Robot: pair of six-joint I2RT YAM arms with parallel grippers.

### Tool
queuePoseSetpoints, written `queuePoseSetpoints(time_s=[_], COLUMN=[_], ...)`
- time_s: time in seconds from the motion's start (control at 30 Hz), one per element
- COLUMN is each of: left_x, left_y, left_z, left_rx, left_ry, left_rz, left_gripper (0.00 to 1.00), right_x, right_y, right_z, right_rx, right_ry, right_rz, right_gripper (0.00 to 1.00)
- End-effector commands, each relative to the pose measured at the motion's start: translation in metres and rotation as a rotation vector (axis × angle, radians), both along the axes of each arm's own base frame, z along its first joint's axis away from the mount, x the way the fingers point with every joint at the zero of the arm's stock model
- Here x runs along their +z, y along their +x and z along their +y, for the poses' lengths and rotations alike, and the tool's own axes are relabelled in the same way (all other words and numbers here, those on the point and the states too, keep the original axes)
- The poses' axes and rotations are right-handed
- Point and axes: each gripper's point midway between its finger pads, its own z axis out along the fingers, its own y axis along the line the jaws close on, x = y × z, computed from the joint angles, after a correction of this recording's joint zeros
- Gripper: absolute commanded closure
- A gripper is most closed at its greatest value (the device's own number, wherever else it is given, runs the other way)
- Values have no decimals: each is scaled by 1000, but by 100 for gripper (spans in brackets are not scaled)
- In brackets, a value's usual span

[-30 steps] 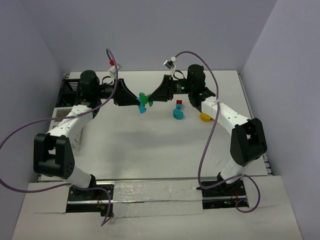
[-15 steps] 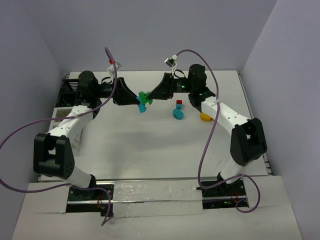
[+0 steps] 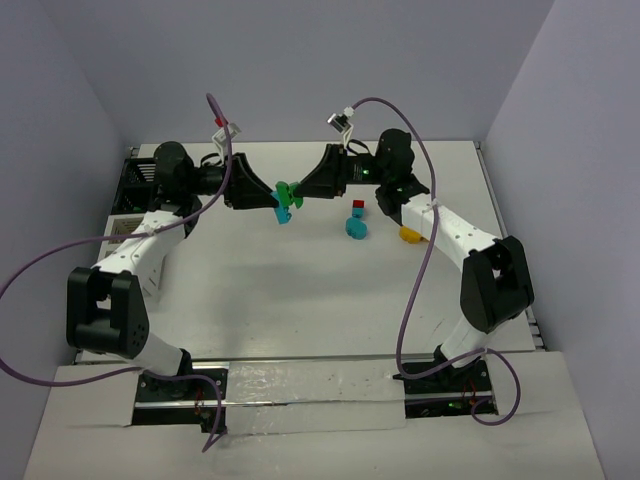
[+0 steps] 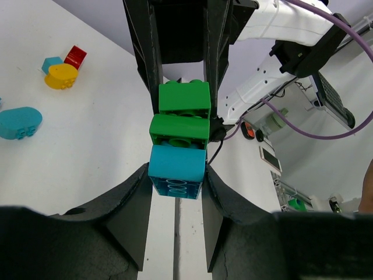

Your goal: Sort the legos into containers by color

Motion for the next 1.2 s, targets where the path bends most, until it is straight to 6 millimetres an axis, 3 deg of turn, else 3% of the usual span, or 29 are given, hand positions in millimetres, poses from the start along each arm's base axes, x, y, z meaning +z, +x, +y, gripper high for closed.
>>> queuePoseSetpoints(time_s=[0.0, 0.33, 0.83, 1.17], left_x=[21, 30, 45, 45], left_y=[10, 14, 2, 2], left_z=[0, -1, -12, -18], left_rx=[53, 68, 22, 12], left_ry=[-31, -44, -89, -83], left_rz=[-92, -97, -126, -130], left_gripper=[100, 100, 100, 100], right_x=[20, 9, 27, 22], right_y=[-29, -30, -28, -32], right_z=[2, 13, 31, 44], right_rx=[62, 31, 77, 92], right_ry=[17, -41, 32, -9], right_rz=[-96, -128, -120, -173], right_gripper=[100, 100, 100, 100])
